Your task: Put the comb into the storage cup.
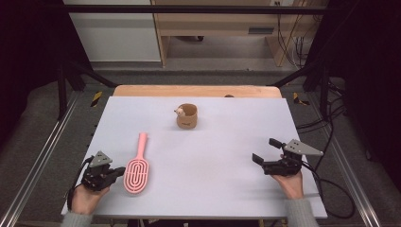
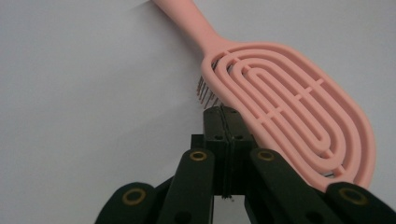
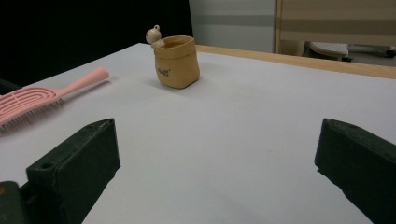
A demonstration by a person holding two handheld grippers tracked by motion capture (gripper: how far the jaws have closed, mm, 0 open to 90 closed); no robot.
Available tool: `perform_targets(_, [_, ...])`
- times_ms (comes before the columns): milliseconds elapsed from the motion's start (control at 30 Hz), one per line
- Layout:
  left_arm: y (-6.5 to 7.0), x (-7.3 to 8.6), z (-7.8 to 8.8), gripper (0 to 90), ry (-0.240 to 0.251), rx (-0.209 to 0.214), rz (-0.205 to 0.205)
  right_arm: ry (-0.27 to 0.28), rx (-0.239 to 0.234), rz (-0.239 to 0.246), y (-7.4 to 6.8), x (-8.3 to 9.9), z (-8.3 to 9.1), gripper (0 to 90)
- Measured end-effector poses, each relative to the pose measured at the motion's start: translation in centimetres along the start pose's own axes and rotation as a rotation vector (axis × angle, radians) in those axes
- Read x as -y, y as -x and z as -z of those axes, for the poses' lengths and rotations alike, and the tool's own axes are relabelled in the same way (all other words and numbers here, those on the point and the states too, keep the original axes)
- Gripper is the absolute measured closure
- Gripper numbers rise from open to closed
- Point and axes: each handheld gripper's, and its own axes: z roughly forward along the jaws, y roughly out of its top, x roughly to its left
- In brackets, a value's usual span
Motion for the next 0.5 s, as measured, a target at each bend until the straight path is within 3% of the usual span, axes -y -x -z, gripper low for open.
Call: perform_targets(500, [1.4, 0.0, 0.0, 89.9, -0.009, 0.039, -0.039, -0.001, 0.0, -0.001, 0.0, 0.0, 0.0, 0.4])
